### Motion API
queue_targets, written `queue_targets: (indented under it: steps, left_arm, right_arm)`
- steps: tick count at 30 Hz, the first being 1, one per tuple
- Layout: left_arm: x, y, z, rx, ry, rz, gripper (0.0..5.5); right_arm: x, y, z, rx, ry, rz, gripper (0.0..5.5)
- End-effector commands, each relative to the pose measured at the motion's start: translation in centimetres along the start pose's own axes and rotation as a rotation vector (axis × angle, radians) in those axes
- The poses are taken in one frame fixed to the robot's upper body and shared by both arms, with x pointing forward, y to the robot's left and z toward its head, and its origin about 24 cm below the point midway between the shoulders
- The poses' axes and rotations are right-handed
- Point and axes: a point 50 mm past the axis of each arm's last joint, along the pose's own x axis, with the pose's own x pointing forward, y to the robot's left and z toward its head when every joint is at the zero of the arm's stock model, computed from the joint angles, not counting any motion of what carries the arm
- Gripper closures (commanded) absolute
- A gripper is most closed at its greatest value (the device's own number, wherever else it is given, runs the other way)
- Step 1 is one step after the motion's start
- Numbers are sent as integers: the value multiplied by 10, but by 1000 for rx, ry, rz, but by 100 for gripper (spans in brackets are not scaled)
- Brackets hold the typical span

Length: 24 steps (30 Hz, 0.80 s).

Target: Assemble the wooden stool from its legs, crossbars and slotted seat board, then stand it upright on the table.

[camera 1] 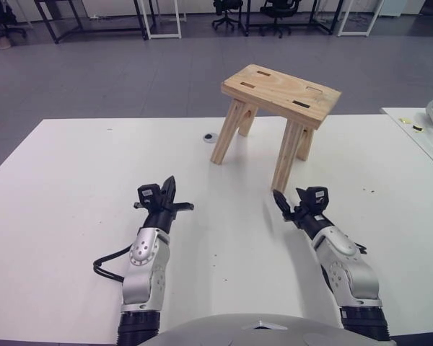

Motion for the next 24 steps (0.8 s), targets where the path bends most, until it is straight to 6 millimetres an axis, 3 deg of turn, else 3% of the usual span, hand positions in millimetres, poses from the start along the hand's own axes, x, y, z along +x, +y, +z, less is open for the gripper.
queue_targets:
  steps: [1, 9, 24]
  left_arm:
    - [1, -2, 5, -83, -35, -1, 550]
    - [5, -11, 21, -120, -91, -79, 550]
    - [15, -4, 27, -96, -92, -84, 550]
  right_arm:
    - [7, -3, 3, 35, -2, -51, 151]
    - [10, 3, 1, 33, 3, -47, 151]
    - [11, 0, 0, 39, -4, -84, 151]
